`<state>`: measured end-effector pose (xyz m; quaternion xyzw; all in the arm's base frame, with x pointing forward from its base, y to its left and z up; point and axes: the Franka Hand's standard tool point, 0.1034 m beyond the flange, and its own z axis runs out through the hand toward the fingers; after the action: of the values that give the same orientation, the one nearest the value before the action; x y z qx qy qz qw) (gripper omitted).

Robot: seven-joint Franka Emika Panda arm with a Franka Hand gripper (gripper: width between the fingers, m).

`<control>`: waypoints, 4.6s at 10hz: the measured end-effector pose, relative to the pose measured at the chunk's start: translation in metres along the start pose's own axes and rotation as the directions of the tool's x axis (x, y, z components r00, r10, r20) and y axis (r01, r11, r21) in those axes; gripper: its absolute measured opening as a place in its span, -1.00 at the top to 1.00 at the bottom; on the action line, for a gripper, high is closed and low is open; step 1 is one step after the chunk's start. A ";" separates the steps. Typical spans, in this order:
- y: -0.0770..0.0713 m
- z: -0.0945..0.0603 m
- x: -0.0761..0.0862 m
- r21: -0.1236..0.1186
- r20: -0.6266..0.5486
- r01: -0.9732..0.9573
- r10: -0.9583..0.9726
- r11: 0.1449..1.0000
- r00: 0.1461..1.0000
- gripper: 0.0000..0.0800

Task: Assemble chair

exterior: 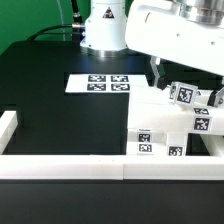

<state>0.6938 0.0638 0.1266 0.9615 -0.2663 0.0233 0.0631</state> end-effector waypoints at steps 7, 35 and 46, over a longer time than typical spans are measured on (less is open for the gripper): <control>0.004 0.002 0.004 0.026 -0.051 0.206 -0.205 0.978 0.977 -0.62; 0.027 0.010 -0.008 0.099 -0.021 0.183 -0.182 0.978 0.983 0.29; 0.050 0.014 0.006 0.149 0.044 -0.019 0.013 0.989 0.999 0.29</control>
Offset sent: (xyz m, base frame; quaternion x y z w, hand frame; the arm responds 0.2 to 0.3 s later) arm 0.0000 0.0000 0.0000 0.0000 0.0000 0.0000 1.0000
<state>0.6735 0.0167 0.1187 0.9617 -0.2729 0.0228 -0.0150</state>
